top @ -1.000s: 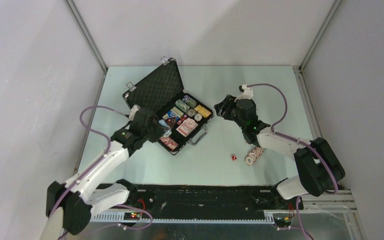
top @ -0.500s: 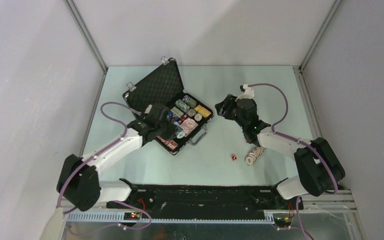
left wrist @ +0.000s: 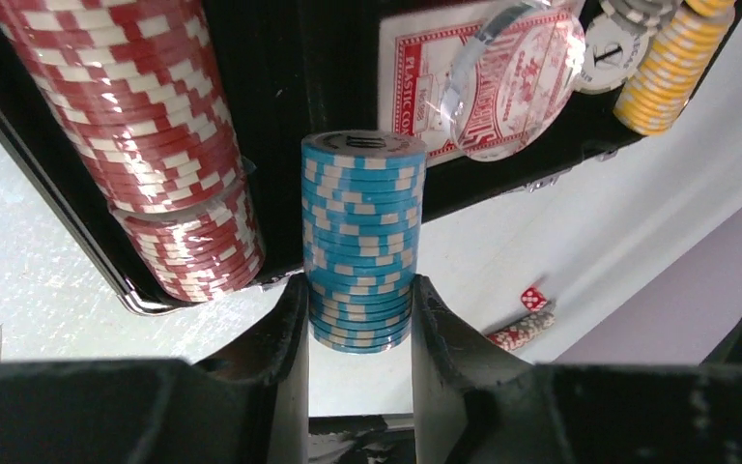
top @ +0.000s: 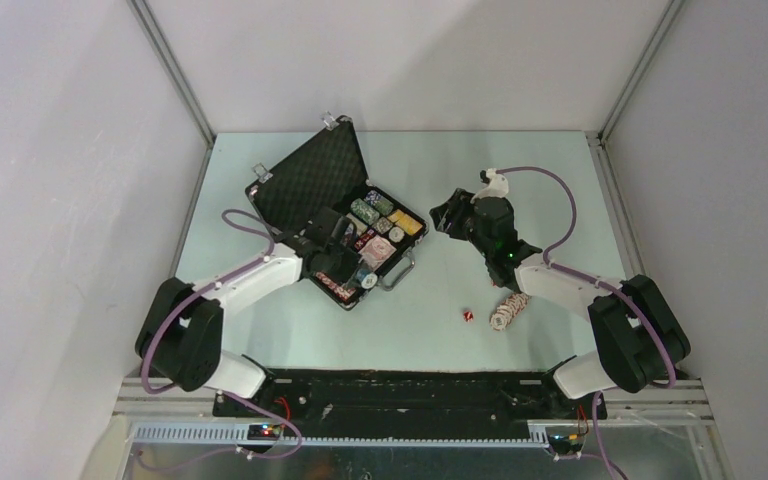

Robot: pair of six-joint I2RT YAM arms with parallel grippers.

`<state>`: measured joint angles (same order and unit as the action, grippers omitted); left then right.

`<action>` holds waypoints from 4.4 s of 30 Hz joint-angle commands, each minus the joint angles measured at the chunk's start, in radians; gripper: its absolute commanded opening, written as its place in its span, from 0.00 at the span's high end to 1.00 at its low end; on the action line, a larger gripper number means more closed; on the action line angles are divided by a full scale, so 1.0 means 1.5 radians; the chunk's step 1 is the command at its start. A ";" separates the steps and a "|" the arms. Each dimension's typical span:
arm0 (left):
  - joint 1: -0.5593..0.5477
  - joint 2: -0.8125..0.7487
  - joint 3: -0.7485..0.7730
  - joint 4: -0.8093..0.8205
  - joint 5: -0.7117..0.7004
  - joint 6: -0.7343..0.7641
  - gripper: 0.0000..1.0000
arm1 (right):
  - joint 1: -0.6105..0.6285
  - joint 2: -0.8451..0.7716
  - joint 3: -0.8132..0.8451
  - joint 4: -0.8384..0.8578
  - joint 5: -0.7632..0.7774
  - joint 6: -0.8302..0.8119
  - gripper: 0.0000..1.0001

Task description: Pack up texas hold em set

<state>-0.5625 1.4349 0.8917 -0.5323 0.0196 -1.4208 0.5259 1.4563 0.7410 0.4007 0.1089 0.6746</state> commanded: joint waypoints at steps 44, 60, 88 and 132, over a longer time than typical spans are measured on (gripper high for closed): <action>0.023 -0.359 -0.128 0.221 0.017 0.502 0.00 | -0.086 -0.289 0.003 -0.523 0.207 0.143 0.01; -0.383 -0.206 -0.142 0.466 -0.135 0.743 0.08 | -0.348 -0.342 0.004 -0.761 -0.042 0.001 0.09; -0.434 0.223 0.247 0.236 -0.001 1.009 0.23 | -0.412 0.018 0.104 -0.688 -0.047 0.004 0.34; -0.452 0.398 0.286 0.391 -0.039 1.112 0.18 | -0.371 0.105 0.077 -0.701 -0.140 -0.017 0.52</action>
<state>-1.2465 2.0254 1.3041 0.0170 -0.0307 0.2218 -0.0383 1.6100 0.8848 -0.6292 -0.0666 0.6643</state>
